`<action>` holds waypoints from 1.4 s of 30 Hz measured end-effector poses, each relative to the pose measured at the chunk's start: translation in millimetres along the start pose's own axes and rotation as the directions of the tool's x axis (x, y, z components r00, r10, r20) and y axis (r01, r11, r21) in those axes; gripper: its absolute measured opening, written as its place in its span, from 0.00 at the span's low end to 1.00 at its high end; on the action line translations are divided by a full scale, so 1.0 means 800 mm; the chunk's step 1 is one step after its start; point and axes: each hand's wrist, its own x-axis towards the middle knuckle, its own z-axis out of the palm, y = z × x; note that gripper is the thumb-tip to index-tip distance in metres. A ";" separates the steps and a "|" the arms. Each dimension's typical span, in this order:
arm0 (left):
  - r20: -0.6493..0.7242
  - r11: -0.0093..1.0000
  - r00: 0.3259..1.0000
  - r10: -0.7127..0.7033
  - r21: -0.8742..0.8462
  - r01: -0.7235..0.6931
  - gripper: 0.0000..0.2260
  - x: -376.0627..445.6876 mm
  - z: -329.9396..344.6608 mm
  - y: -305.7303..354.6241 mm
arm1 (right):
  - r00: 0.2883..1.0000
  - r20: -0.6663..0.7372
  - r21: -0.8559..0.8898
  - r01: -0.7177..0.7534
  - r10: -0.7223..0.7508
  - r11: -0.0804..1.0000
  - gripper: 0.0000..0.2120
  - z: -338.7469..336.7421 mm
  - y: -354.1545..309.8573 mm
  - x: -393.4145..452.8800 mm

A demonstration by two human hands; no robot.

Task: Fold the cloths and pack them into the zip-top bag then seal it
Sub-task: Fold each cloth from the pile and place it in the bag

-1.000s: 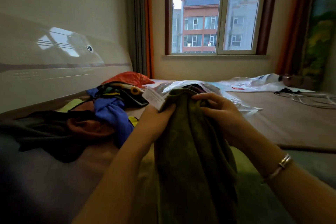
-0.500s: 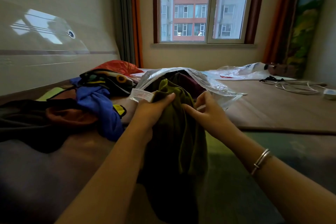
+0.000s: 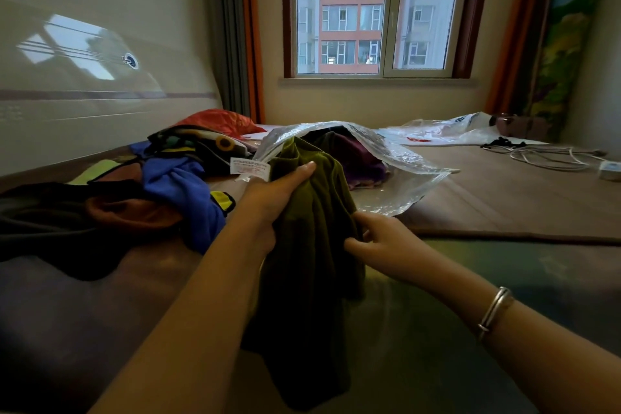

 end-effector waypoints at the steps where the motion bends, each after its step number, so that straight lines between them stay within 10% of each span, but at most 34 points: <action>1: 0.011 1.000 1.000 0.000 0.013 -0.001 0.23 0.000 0.000 0.001 | 0.999 -0.038 -0.029 -0.016 0.015 0.999 0.14 -0.001 0.003 0.002; 13: 0.119 0.989 0.993 -0.006 0.146 -0.012 0.23 -0.004 0.000 -0.006 | 0.959 -0.160 -0.370 0.160 -0.233 0.915 0.21 0.004 0.005 0.008; 24: 0.000 0.974 0.996 0.089 0.209 -0.087 0.13 0.007 -0.015 -0.009 | 0.966 -0.223 -0.275 -0.189 0.129 0.943 0.08 -0.022 0.036 0.018; 34: -0.091 0.972 0.979 0.182 0.168 -0.165 0.15 0.016 -0.041 0.024 | 0.876 -0.436 -0.324 0.060 -0.205 0.944 0.08 -0.078 0.018 -0.016; 38: -0.108 0.971 0.983 0.148 0.206 -0.123 0.17 0.017 -0.046 0.016 | 0.963 -0.267 -0.289 -0.105 0.026 0.952 0.18 -0.101 0.034 -0.025; 42: -0.118 0.932 0.983 0.140 0.351 -0.091 0.19 0.026 -0.050 -0.004 | 0.974 -0.205 -0.421 -0.181 0.102 0.889 0.06 -0.108 0.062 -0.029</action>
